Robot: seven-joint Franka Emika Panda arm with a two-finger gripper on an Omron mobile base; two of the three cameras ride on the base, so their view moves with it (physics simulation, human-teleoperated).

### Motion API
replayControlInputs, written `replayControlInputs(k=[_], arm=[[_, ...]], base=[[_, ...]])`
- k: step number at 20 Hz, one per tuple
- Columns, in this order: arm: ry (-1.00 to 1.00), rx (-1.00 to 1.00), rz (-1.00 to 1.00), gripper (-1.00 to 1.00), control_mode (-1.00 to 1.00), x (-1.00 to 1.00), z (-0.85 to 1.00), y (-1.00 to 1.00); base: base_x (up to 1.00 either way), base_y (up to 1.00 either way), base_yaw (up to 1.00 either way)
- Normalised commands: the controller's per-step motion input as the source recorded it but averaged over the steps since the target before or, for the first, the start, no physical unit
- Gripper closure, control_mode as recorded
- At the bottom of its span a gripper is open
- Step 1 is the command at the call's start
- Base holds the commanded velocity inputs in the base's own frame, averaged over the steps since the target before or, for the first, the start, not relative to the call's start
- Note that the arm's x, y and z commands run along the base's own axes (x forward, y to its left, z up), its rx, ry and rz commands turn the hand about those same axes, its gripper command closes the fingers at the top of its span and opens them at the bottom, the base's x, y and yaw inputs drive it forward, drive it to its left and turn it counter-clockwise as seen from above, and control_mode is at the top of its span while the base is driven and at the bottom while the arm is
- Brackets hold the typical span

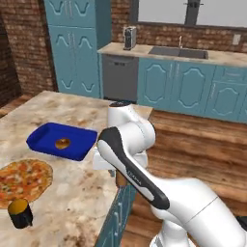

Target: Take the pizza cutter from the drawer on the left and place it on the dining counter for cutting.

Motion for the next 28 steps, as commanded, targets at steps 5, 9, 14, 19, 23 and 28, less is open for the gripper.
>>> replayControlInputs(k=[5, 9, 14, 19, 23, 28], arm=[[0.00, 0.00, 0.00, 1.00, 1.00, 0.00, 0.00, 0.00], [0.00, 0.00, 0.00, 1.00, 1.00, 0.00, 0.00, 0.00], [0.00, 0.00, 0.00, 1.00, 1.00, 0.00, 0.00, 0.00], [0.00, 0.00, 0.00, 1.00, 1.00, 0.00, 0.00, 0.00], [0.00, 0.00, 0.00, 1.00, 1.00, 0.00, 0.00, 0.00], [0.00, 0.00, 0.00, 1.00, 1.00, 0.00, 0.00, 0.00]], base=[[0.13, -0.35, 0.87], [0.27, -0.31, 0.76], [0.30, -0.30, 0.62], [0.17, -0.46, 0.46], [0.25, -0.47, 0.30], [0.69, -0.32, 0.20]])
